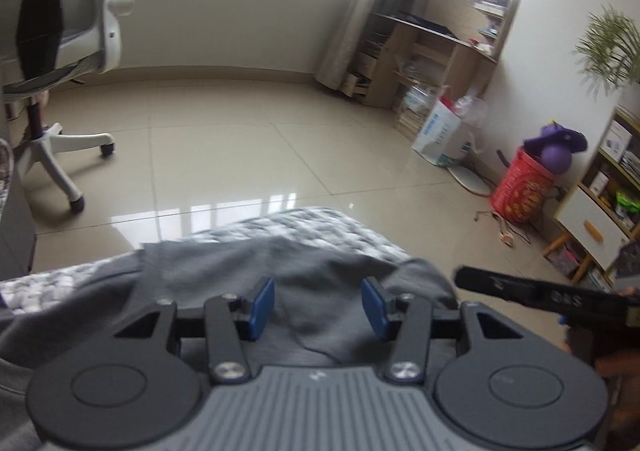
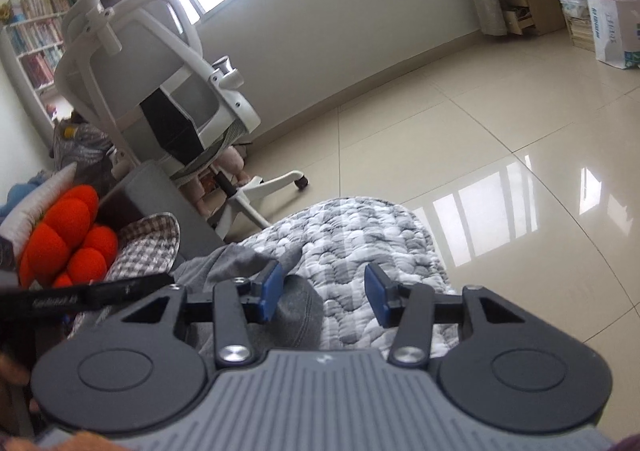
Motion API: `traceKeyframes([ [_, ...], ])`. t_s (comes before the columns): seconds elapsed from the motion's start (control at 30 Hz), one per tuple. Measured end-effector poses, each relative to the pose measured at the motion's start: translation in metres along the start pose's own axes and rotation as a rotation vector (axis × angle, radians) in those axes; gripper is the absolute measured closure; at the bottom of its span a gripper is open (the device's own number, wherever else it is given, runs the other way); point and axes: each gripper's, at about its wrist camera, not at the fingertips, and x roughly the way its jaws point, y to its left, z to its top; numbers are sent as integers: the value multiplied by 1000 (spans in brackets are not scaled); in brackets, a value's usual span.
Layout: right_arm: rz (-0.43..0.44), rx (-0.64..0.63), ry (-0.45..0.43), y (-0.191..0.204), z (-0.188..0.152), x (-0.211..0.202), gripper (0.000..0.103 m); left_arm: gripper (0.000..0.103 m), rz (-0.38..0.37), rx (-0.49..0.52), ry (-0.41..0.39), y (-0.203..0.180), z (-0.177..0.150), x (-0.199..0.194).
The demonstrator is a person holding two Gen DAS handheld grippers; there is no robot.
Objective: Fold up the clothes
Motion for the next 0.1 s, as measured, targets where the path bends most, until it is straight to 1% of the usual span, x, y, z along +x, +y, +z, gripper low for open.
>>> traceKeyframes([
  [0.1, 2, 41, -14, -6, 2, 0, 54, 53, -24, 59, 24, -26, -5, 3],
])
